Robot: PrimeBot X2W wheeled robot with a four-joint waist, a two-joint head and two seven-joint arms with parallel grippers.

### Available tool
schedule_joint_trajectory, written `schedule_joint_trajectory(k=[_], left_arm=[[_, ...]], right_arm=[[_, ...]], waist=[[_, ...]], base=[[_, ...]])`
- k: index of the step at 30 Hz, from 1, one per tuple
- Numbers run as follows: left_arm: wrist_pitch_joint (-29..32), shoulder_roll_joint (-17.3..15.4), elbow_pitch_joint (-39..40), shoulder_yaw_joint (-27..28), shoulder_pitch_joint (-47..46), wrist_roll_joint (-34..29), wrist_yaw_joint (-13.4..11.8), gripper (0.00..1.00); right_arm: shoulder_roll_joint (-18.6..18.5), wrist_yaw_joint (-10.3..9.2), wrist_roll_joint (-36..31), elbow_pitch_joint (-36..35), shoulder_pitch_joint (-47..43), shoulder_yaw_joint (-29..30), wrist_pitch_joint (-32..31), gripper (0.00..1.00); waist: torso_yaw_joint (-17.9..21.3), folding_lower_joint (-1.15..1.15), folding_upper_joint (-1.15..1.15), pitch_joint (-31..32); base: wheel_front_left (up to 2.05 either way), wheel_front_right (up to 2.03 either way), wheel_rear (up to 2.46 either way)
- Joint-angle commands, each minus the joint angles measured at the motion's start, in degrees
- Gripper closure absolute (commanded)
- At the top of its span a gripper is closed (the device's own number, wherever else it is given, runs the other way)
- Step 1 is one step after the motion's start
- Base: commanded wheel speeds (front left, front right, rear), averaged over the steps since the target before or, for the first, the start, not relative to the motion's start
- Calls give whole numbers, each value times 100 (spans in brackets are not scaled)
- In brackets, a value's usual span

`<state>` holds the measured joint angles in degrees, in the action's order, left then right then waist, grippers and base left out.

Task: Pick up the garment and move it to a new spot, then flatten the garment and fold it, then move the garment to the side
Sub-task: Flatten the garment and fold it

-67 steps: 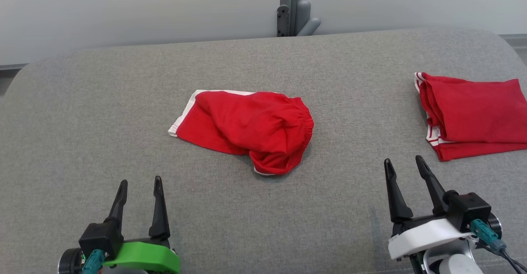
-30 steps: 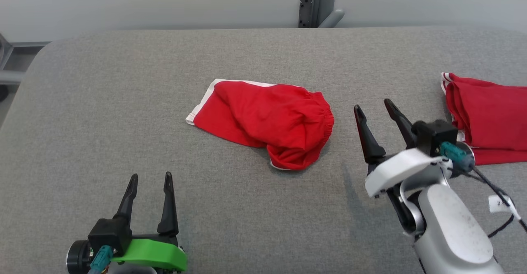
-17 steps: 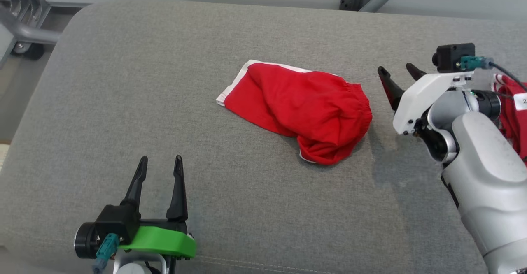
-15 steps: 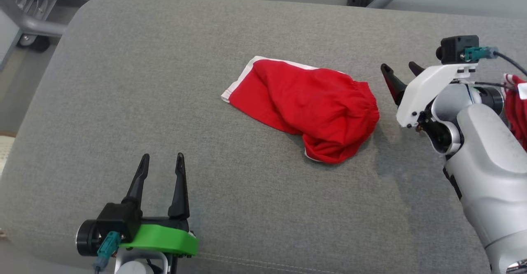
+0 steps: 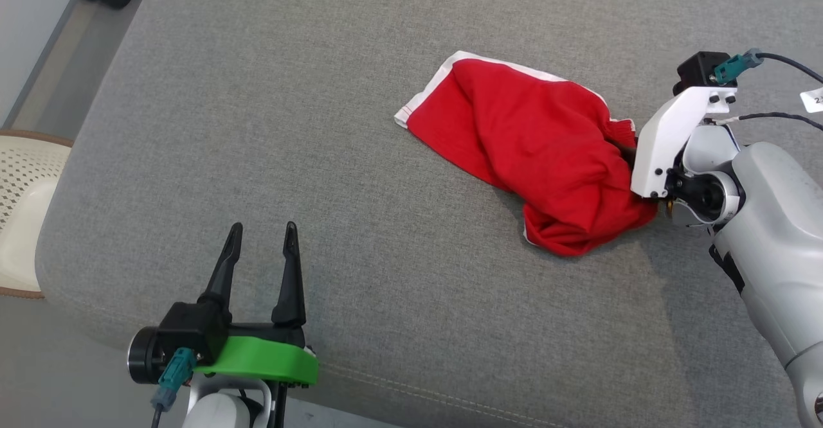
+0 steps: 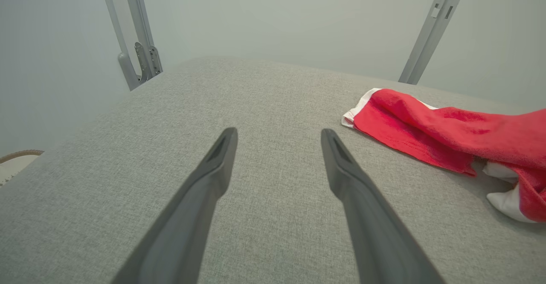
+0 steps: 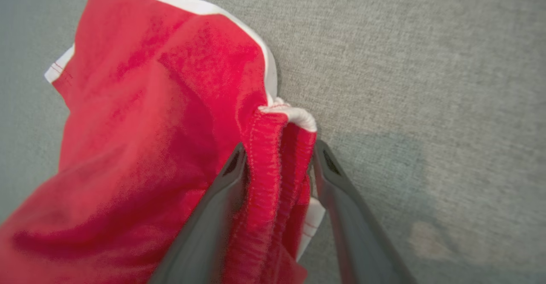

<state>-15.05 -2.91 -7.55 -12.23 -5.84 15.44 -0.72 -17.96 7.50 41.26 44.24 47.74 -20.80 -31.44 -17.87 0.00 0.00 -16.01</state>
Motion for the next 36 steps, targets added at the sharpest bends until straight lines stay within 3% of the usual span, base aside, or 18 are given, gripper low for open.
schedule_joint_trajectory(k=[1, 2, 15, 20, 27, 31, 36], left_arm=[[-15, -1, 26, -4, -84, 37, -37, 0], [-15, -1, 25, -4, -87, 38, -42, 0], [-15, -1, -27, 58, -81, -68, -22, 0], [-15, -2, -45, 115, -15, -108, -8, 0], [-15, -4, -47, 202, 63, -171, 2, 0], [-15, -4, -51, 279, 108, -238, 40, 0], [-15, -4, -54, 328, 157, -308, 72, 0]], right_arm=[[-64, -3, 26, -34, 56, -88, 10, 82], [-93, -3, 37, -61, 63, -178, 66, 100], [-147, -3, -248, -419, 648, -1051, 2151, 100], [-218, -3, -2, -929, 497, -1768, 2332, 100], [-641, -3, 393, -2097, -187, -2820, 2450, 100], [-950, -3, 483, -2703, -708, -3091, 2560, 100], [-1185, -3, 333, -2902, -1216, -3088, 2658, 100]], waist=[[-45, 0, 0, -50], [-42, 0, 0, -53], [254, 0, 0, 106], [463, 0, 0, 221], [786, 0, 0, 374], [1000, 0, 0, 463], [1187, 0, 0, 527]], base=[[0, 0, 0], [0, 0, 0], [0, 0, 0], [0, 0, 0], [0, 0, 0], [0, 0, 0], [0, 0, 0]])
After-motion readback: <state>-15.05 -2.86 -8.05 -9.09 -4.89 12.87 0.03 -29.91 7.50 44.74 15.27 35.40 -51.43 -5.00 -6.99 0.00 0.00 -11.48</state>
